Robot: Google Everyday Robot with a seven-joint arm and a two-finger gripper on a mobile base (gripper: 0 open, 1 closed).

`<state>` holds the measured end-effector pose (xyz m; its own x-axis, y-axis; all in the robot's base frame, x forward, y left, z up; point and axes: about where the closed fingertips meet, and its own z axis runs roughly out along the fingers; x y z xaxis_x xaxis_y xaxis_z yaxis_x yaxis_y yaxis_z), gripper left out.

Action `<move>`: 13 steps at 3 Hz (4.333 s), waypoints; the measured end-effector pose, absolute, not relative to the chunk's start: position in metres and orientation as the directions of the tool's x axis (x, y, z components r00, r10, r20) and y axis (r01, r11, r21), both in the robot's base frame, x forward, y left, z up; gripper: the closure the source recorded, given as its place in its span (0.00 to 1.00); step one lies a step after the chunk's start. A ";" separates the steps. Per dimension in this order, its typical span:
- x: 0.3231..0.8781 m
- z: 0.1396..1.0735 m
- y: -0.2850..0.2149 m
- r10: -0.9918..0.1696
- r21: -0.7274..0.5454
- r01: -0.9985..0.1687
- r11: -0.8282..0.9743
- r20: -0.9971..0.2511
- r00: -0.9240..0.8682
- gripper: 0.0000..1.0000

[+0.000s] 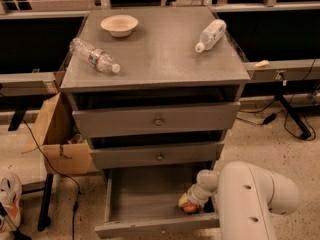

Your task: Pick apple from bottom drawer and place on counter

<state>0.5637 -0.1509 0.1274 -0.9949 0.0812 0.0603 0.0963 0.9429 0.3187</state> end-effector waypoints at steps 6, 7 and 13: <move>0.603 0.397 -0.295 -0.064 0.380 -0.126 0.916 -0.173 -0.983 1.00; 0.604 0.470 -0.333 -0.068 0.343 -0.136 0.930 -0.204 -0.977 1.00; 0.649 0.889 -0.262 0.017 0.350 -0.194 0.916 -0.518 -0.855 1.00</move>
Offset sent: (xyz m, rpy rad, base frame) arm 0.0252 -0.0260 0.0926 0.0250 -0.2081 -0.0261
